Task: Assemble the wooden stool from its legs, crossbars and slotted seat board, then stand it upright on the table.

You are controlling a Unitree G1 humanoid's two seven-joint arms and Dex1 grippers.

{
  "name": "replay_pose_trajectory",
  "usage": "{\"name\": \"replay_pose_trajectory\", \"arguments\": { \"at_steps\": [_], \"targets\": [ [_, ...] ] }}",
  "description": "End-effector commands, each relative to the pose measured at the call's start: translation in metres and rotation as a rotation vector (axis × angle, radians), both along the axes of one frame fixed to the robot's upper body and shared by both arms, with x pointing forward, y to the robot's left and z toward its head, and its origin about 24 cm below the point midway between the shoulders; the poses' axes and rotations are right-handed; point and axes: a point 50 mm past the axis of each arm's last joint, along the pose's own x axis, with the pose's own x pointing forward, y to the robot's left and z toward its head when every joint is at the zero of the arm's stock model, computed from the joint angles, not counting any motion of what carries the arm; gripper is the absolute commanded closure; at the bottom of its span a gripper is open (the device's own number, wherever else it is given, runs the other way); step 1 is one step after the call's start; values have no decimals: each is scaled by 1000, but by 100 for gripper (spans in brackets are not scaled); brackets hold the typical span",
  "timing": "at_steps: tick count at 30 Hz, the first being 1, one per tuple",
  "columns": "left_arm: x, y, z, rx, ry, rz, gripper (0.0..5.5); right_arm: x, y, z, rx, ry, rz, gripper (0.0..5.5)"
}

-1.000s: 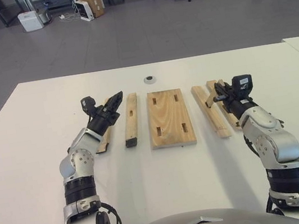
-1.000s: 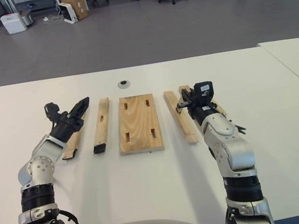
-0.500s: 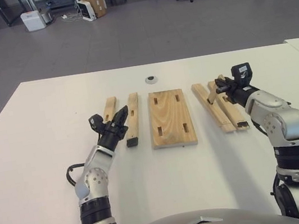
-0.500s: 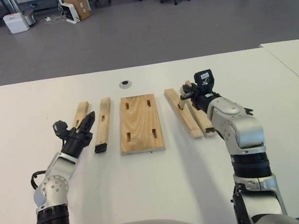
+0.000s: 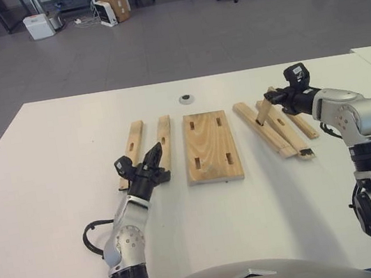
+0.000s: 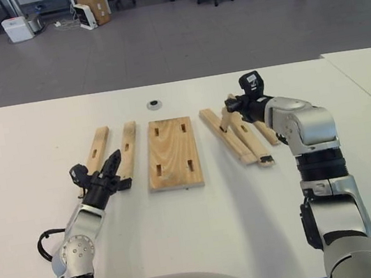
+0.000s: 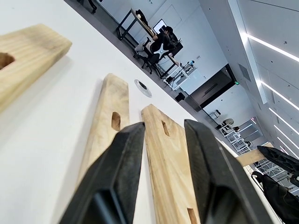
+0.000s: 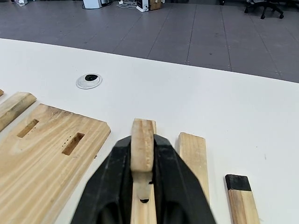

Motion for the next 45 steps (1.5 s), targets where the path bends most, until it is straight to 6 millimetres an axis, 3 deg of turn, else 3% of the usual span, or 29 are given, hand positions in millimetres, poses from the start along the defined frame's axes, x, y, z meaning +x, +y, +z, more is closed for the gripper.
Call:
{"name": "replay_pose_trajectory", "arguments": {
  "at_steps": [1, 7, 18, 31, 45],
  "targets": [
    [-2, -5, -2, -23, 11, 29, 397, -8, 3, -47, 31, 260, -49, 509],
    [-1, -11, -3, -36, 11, 22, 397, 1, 1, -55, 129, 358, -104, 509],
    [-3, -13, -2, -36, -7, 81, 397, 14, 4, -53, -38, 396, 11, 509],
    [12, -14, 12, -20, -86, 102, 397, -4, 2, -74, 0, 418, 26, 509],
    [18, -12, 12, 31, -94, 98, 397, -7, 11, -68, 18, 413, 50, 509]
  ]
}}
